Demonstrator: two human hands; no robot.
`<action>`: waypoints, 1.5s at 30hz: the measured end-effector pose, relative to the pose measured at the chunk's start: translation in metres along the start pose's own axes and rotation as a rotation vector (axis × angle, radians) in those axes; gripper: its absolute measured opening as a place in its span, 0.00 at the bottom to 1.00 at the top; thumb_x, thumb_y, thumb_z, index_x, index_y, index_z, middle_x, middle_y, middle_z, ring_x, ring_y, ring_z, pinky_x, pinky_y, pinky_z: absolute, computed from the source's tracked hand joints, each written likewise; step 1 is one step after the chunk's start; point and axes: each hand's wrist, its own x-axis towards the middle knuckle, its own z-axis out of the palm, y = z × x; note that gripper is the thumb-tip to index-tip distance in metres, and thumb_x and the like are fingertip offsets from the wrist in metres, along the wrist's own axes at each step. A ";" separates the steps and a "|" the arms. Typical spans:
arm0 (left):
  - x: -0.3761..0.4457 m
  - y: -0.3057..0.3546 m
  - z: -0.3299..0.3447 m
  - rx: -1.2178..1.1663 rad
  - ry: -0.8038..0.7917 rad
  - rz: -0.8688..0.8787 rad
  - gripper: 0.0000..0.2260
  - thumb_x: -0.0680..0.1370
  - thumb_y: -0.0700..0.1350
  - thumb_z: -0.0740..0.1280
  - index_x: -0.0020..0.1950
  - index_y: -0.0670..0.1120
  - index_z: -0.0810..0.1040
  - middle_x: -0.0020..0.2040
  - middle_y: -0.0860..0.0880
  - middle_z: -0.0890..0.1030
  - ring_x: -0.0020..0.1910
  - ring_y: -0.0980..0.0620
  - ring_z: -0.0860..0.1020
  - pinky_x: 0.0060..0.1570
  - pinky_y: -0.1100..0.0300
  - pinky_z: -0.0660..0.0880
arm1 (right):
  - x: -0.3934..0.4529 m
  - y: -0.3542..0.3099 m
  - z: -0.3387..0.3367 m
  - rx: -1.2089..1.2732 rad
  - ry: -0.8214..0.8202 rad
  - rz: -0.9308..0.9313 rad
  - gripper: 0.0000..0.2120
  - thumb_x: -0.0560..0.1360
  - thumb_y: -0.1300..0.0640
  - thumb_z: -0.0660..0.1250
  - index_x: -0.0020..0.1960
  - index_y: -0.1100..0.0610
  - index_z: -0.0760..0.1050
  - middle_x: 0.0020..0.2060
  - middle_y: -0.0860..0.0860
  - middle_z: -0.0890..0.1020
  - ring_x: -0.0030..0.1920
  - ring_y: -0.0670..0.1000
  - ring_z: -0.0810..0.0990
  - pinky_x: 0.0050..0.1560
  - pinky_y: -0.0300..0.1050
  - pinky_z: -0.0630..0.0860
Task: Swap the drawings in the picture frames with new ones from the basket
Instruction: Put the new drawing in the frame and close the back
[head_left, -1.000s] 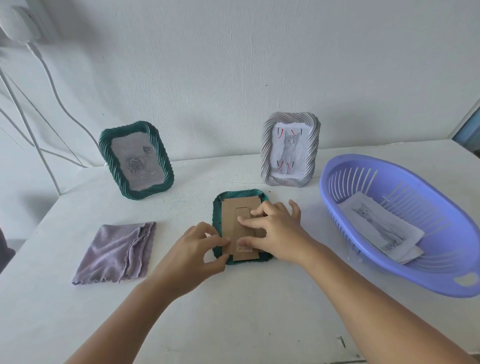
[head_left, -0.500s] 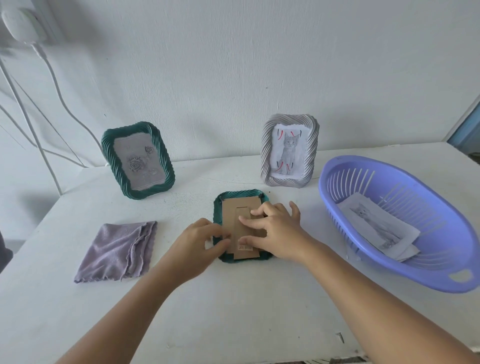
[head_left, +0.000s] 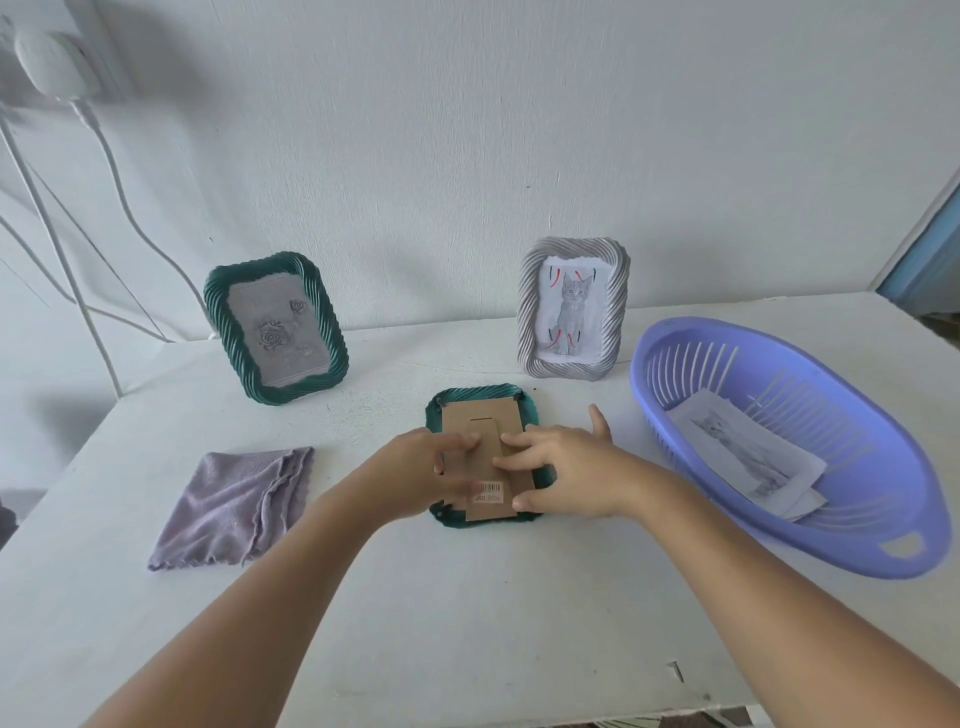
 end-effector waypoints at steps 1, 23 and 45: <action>0.000 0.000 0.000 0.000 0.001 0.001 0.31 0.72 0.65 0.74 0.74 0.64 0.71 0.49 0.55 0.74 0.47 0.58 0.74 0.43 0.65 0.68 | -0.001 0.001 -0.001 0.011 -0.005 -0.002 0.26 0.74 0.37 0.70 0.71 0.33 0.71 0.78 0.36 0.62 0.79 0.40 0.54 0.71 0.68 0.27; 0.002 -0.002 0.003 -0.031 0.012 0.003 0.30 0.74 0.63 0.73 0.75 0.63 0.70 0.50 0.56 0.73 0.47 0.59 0.73 0.41 0.66 0.67 | -0.001 0.016 0.011 0.127 0.114 -0.023 0.19 0.72 0.37 0.71 0.63 0.30 0.77 0.73 0.32 0.70 0.74 0.31 0.58 0.72 0.61 0.26; -0.016 -0.006 0.011 -0.159 0.236 -0.213 0.50 0.70 0.74 0.67 0.84 0.53 0.49 0.66 0.49 0.71 0.58 0.53 0.74 0.55 0.56 0.74 | 0.012 0.019 0.023 0.029 0.279 0.317 0.27 0.81 0.37 0.59 0.77 0.44 0.61 0.60 0.50 0.69 0.64 0.55 0.70 0.61 0.53 0.65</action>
